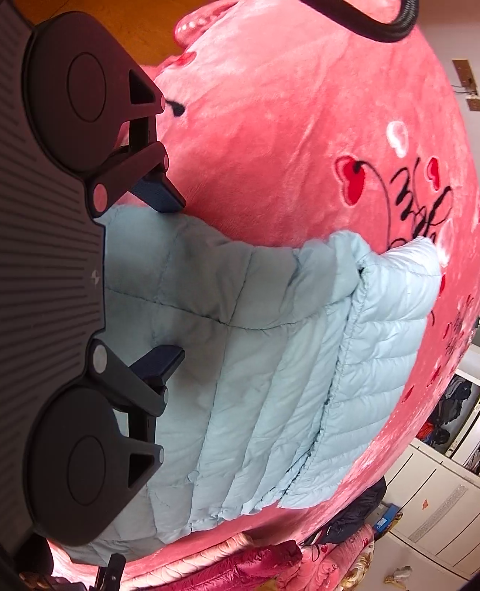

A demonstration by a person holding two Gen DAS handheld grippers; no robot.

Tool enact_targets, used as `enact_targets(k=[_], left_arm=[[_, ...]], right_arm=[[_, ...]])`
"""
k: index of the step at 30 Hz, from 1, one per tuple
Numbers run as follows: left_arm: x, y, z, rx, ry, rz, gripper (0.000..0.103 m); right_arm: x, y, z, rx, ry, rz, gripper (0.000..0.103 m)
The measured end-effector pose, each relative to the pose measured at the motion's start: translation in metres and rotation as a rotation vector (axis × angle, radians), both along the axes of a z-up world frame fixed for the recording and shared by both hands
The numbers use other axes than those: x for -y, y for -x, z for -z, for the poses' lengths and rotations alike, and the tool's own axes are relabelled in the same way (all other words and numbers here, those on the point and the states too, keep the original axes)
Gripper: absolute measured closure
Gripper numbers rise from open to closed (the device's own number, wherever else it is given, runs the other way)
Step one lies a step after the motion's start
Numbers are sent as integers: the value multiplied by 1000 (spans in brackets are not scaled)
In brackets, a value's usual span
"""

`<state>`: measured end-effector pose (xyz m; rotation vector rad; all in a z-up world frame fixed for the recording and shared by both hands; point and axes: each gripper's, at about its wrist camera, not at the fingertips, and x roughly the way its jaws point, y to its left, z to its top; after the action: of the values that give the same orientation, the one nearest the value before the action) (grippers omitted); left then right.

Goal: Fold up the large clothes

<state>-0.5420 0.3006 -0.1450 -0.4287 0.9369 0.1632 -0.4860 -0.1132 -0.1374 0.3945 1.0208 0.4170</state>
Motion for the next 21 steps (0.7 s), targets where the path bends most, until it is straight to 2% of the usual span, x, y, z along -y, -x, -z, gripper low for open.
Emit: enact_targets(k=[5,8,17,19,21], left_arm=[[7,-2,7,-3,-23,36,3],[6,-1,8,-10,-7,43,3],[21,5,18,-72,91,168,3],[29,4,19,-93,80,203,3],[39,4,20,-108,65,242,3]], right_arm=[[-3,-4,5,-22,-9,-17,1],[-3,-4,5,-26,-32,-38,3],[-14,5,3,-43,-75,-160,26],[-15,5,4,-52,-76,-178,34],[-16,5,4,-59,-68,-185,37]])
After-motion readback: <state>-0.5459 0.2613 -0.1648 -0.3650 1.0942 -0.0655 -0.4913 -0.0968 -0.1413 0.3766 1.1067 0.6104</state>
